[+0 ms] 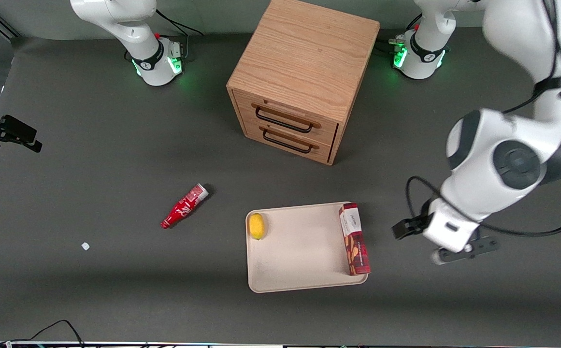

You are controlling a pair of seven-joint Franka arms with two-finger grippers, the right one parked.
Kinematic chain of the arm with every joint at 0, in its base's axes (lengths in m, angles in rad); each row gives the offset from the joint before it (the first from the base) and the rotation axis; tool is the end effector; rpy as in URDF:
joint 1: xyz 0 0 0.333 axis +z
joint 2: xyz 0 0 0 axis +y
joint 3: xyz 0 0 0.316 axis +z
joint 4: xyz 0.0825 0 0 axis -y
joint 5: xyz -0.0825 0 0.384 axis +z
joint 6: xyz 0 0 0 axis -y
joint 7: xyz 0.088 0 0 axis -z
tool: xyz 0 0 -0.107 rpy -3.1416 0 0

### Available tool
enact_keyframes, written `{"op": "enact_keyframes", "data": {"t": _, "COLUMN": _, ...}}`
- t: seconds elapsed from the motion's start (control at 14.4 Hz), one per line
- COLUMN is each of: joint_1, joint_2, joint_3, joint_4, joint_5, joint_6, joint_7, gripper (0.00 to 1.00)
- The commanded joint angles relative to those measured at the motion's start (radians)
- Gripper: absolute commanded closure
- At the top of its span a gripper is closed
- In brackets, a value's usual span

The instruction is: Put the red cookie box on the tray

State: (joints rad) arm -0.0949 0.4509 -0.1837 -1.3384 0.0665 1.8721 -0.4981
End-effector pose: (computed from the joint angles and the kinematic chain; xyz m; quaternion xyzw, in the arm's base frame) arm 0.6811 -0.1639 0.4833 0.9927 0.1117 0.0389 0.0238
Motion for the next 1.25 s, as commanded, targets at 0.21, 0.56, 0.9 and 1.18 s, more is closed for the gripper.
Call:
{"op": "enact_keyframes", "data": {"t": 0.21, "joint_1": 0.219, "joint_2": -0.375, "joint_3": -0.002, "joint_4": -0.349, "joint_5": -0.017, "joint_6": -0.066, "joint_7": 0.401, "gripper": 0.00}}
{"op": "enact_keyframes", "data": {"t": 0.56, "joint_1": 0.288, "joint_2": -0.512, "joint_3": -0.002, "joint_4": -0.392, "joint_5": -0.046, "joint_6": -0.169, "joint_7": 0.483, "gripper": 0.00}}
{"op": "enact_keyframes", "data": {"t": 0.9, "joint_1": 0.297, "joint_2": -0.578, "joint_3": -0.010, "joint_4": -0.383, "joint_5": -0.099, "joint_6": -0.258, "joint_7": 0.509, "gripper": 0.00}}
{"op": "enact_keyframes", "data": {"t": 1.18, "joint_1": 0.297, "joint_2": -0.580, "joint_3": -0.010, "joint_4": -0.370, "joint_5": -0.105, "joint_6": -0.277, "joint_7": 0.510, "gripper": 0.00}}
